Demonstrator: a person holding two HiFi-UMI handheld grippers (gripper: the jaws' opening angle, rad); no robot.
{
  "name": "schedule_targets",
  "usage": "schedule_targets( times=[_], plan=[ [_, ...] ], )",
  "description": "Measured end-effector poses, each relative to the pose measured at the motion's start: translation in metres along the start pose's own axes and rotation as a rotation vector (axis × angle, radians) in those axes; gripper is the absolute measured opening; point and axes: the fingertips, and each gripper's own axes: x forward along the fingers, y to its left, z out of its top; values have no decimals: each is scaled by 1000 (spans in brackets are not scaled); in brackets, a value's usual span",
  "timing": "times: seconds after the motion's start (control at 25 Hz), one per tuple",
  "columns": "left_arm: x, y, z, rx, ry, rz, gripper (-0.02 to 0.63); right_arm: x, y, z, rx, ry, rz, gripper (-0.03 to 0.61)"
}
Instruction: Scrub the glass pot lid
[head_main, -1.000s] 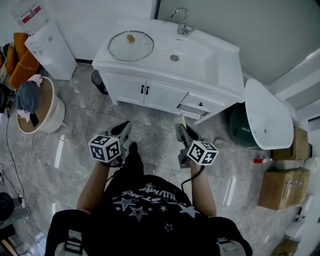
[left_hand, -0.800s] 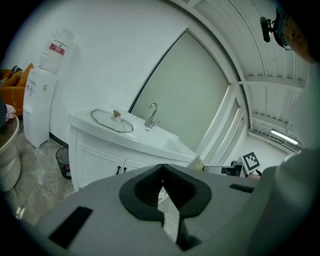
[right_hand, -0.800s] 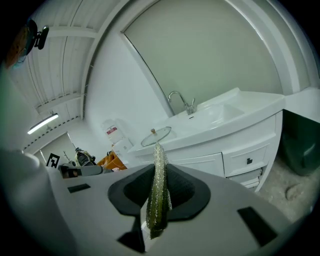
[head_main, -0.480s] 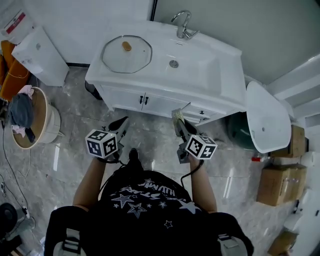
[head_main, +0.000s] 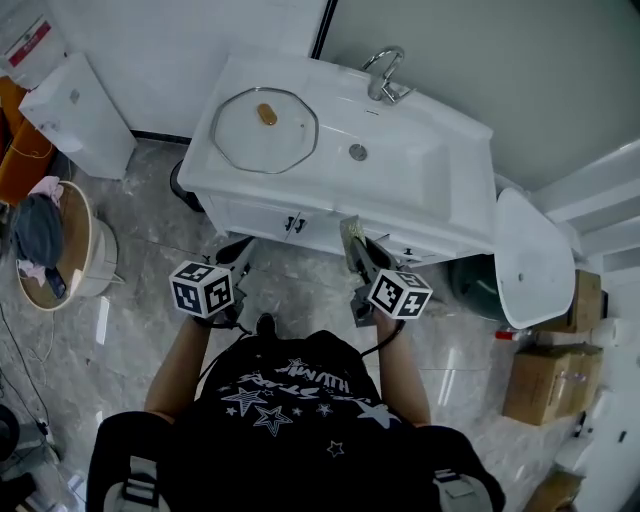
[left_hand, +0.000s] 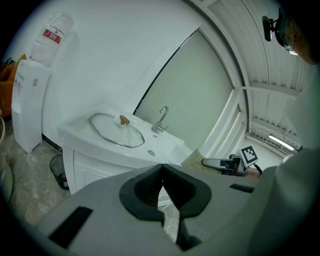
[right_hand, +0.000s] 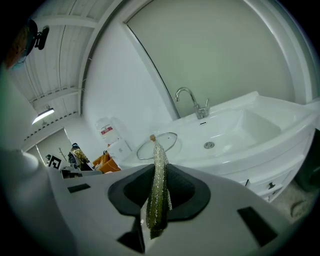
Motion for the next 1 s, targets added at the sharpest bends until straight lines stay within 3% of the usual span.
schedule_targets(
  times=[0.44, 0.72, 1.0],
  plan=[
    [36, 43, 27, -41, -10, 101, 8, 78, -22, 44, -5, 26, 90, 72],
    [68, 71, 76, -81, -82, 211, 8, 157, -31, 108, -60, 44, 211, 72],
    [102, 87, 111, -104, -131, 278, 8, 215, -38, 140, -123, 100, 286, 72]
  ],
)
